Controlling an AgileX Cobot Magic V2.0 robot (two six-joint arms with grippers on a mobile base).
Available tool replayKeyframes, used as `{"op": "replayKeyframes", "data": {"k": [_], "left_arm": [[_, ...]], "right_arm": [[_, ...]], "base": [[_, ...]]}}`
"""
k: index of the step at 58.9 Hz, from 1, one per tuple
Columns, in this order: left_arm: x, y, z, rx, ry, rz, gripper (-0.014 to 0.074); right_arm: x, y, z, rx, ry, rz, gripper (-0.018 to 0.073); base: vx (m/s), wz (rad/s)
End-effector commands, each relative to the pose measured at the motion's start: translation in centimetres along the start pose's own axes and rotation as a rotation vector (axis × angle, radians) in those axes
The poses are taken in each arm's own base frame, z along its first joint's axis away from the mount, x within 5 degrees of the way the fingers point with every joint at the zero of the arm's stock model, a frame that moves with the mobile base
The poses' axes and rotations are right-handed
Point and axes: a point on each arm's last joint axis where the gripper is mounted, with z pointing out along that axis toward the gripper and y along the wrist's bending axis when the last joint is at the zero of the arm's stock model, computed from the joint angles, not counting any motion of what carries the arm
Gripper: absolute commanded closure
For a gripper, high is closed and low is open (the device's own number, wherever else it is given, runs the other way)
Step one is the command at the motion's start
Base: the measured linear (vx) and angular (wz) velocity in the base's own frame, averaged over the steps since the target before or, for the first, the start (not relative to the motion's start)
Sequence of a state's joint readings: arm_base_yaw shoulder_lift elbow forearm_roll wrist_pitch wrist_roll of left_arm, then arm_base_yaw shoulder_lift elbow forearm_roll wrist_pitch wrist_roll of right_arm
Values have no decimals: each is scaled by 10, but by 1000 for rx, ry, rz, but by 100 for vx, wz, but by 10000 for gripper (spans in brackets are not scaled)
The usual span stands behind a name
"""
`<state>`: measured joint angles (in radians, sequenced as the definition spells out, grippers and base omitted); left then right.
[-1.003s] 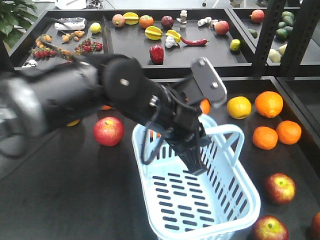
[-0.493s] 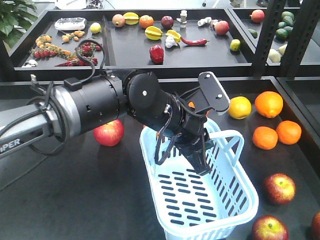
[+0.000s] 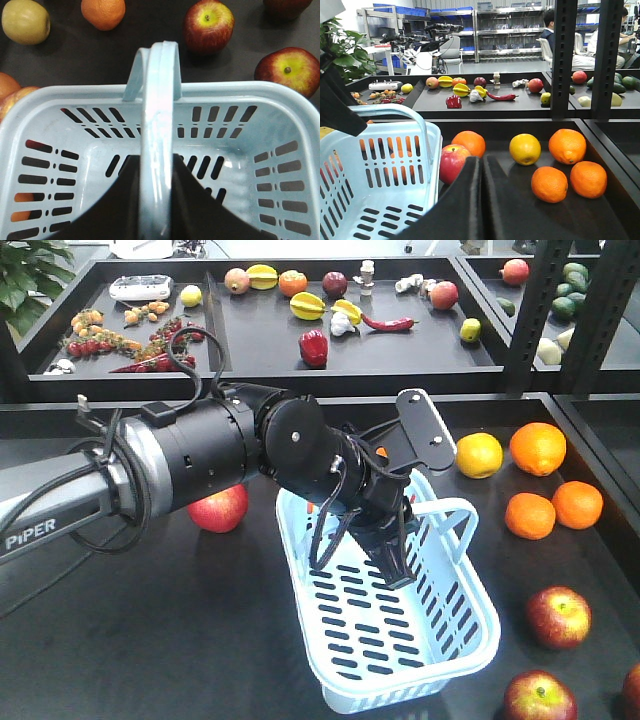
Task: Pick three apples into basket with both arms
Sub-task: 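Swing the left gripper over the table and lower the basket onto it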
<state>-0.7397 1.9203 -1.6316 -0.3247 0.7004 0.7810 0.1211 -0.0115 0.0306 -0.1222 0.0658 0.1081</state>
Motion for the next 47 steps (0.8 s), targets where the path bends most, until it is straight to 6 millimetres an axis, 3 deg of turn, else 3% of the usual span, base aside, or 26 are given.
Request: {"op": "replayKeyframes", "data": {"k": [1,15,27,47], "left_arm": [[-25,7,-35,-86,-142,-10,602],[-25,7,-35,-86,-142,-11,599],[-26,8,-35,-91,-151,-38,531],[-19,22,-37,-128,-146,-118,211]], "right_arm": [[-4,0,-1,-2,-74,-16,564],[-4,0,-1,-2,-74,-16,564],[-4,0,-1,-2,-74,-16,564],[-4,0,-1,-2,-74,-16,564]], "base": [[0,0],[0,0],[0,0],[0,0]]}}
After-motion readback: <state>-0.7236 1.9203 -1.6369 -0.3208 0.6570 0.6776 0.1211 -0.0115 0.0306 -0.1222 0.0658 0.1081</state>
